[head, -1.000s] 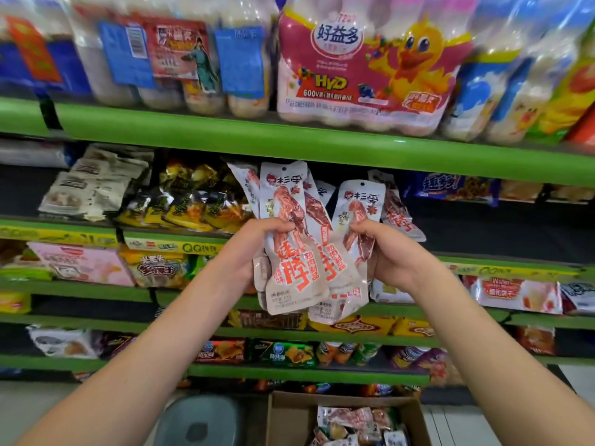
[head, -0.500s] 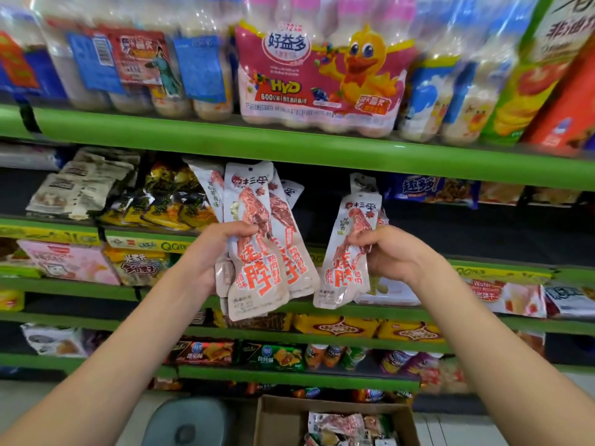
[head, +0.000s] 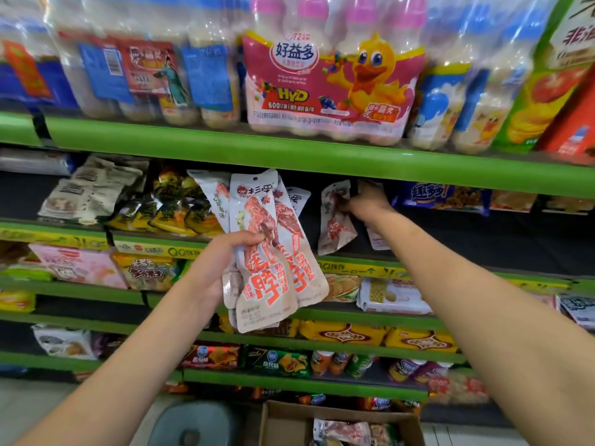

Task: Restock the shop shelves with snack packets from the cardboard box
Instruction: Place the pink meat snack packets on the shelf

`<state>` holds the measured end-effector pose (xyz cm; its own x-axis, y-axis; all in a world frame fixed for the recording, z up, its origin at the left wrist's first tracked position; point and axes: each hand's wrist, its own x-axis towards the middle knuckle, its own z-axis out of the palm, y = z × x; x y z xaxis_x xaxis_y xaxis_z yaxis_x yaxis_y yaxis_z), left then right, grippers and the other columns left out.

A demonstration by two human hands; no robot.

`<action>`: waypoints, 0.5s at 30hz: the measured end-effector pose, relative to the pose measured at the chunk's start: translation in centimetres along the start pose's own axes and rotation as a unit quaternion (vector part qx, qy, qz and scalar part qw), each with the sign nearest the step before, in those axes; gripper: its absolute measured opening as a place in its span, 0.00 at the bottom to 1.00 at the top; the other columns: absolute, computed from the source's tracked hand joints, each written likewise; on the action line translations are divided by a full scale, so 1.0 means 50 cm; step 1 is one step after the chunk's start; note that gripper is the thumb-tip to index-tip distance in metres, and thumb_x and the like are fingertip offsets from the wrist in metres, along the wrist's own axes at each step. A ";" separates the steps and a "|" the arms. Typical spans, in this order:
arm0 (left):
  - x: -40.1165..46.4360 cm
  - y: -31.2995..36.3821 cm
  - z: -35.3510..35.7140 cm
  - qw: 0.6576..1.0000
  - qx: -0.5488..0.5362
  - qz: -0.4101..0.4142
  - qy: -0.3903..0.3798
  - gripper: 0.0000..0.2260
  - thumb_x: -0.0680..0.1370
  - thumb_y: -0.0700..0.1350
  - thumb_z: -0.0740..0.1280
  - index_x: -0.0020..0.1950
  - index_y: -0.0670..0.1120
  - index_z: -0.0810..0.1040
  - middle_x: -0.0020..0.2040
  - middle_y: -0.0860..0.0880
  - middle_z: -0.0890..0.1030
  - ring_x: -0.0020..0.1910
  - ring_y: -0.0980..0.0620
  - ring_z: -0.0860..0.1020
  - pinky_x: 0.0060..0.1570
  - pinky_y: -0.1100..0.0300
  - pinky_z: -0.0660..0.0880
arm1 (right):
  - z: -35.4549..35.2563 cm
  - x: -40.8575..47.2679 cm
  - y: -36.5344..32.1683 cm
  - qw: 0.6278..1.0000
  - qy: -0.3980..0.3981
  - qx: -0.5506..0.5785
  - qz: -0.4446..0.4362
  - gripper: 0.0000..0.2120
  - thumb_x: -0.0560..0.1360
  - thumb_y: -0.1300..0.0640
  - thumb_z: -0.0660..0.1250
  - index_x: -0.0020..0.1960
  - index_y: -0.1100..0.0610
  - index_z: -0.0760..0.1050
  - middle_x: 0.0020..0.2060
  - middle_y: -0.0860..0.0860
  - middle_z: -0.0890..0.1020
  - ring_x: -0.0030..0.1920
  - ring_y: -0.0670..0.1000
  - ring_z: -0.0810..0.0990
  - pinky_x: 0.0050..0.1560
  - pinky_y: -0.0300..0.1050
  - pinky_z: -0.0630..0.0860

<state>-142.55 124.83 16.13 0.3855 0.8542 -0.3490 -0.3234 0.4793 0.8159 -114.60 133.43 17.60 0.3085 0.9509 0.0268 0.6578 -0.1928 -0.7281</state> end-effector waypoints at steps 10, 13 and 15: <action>0.030 -0.004 0.008 1.000 0.016 -0.011 0.014 0.13 0.63 0.43 0.74 0.46 0.41 0.81 0.37 0.44 0.84 0.33 0.45 0.83 0.41 0.53 0.82 | 0.021 -0.089 0.001 0.939 -0.092 -0.279 -0.179 0.17 0.78 0.49 0.62 0.64 0.52 0.77 0.66 0.57 0.77 0.61 0.59 0.78 0.56 0.47 0.75; 0.041 -0.007 0.020 0.999 0.023 -0.019 0.012 0.13 0.63 0.43 0.74 0.45 0.41 0.81 0.35 0.44 0.84 0.31 0.46 0.83 0.35 0.55 0.82 | 0.044 -0.118 0.020 0.912 -0.141 -0.327 -0.205 0.16 0.80 0.49 0.58 0.54 0.57 0.79 0.59 0.61 0.79 0.56 0.59 0.78 0.50 0.46 0.75; 0.047 -0.008 0.026 0.999 0.026 -0.022 0.014 0.12 0.63 0.43 0.74 0.44 0.41 0.80 0.34 0.45 0.84 0.30 0.47 0.83 0.32 0.56 0.81 | 0.048 -0.117 0.033 0.916 -0.120 -0.332 -0.188 0.15 0.80 0.51 0.57 0.52 0.59 0.79 0.54 0.61 0.81 0.51 0.59 0.78 0.46 0.46 0.73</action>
<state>-140.36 126.38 15.57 0.3746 0.8376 -0.3976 -0.2608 0.5067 0.8217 -116.96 128.15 14.62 -0.1334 0.9909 -0.0202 0.9844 0.1301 -0.1183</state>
